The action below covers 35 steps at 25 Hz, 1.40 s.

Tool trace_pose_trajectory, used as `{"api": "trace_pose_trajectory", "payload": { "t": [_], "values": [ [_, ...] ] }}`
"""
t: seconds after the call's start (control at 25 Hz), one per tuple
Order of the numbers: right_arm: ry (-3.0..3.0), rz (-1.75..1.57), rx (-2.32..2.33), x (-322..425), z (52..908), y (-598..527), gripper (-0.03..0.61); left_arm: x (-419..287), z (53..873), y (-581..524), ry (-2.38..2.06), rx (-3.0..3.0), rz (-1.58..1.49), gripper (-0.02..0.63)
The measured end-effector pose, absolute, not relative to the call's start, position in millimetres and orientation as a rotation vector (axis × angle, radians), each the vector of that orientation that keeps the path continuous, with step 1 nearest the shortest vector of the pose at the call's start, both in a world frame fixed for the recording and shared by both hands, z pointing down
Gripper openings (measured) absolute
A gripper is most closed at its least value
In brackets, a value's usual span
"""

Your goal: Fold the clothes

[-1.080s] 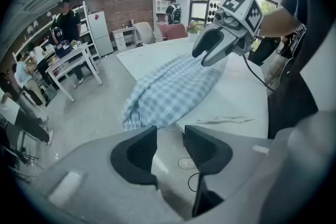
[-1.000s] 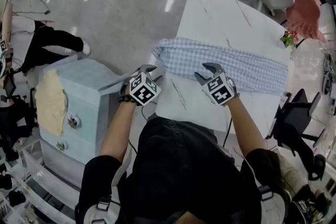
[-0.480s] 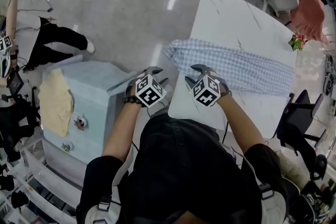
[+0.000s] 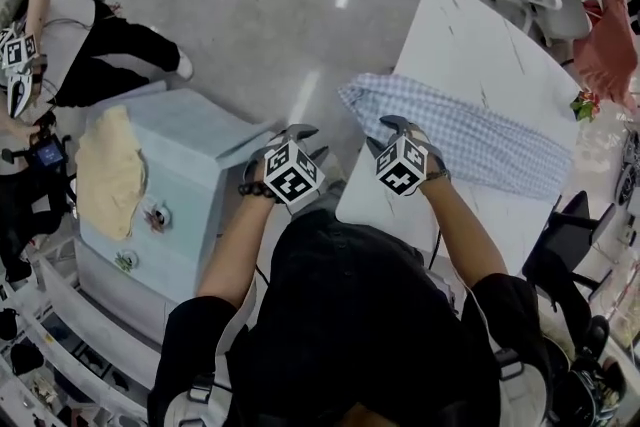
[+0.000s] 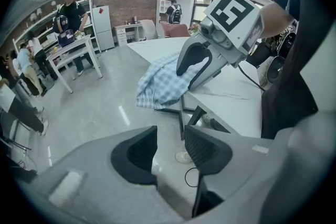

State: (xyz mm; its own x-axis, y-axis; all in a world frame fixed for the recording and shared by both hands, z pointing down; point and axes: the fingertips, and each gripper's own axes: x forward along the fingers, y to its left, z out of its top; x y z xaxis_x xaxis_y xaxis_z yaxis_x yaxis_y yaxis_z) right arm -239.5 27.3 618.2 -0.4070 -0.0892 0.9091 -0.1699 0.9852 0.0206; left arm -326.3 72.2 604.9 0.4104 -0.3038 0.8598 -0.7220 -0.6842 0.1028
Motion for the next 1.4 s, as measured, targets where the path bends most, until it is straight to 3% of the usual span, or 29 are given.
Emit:
{"api": "trace_pose_trajectory", "payload": {
  "t": [0.24,0.4,0.68,1.4],
  "values": [
    [-1.975,0.212,0.128,-231.4,623.6,31.7,0.225,-315.4,611.5,79.4,-0.822,2.211,1.182,0.173],
    [-2.007,0.205,0.122,-227.1,621.3,15.8,0.117,-310.9,616.0,72.6,-0.802,2.218,1.177,0.173],
    [-2.026,0.113,0.093,-222.4,624.7,15.1,0.045,-297.4,613.5,65.6,-0.794,2.225,1.166,0.170],
    [-2.176,0.346,0.312,-137.5,568.7,-13.2,0.041,-235.0,585.2,20.0,-0.778,2.329,1.187,0.167]
  ]
}}
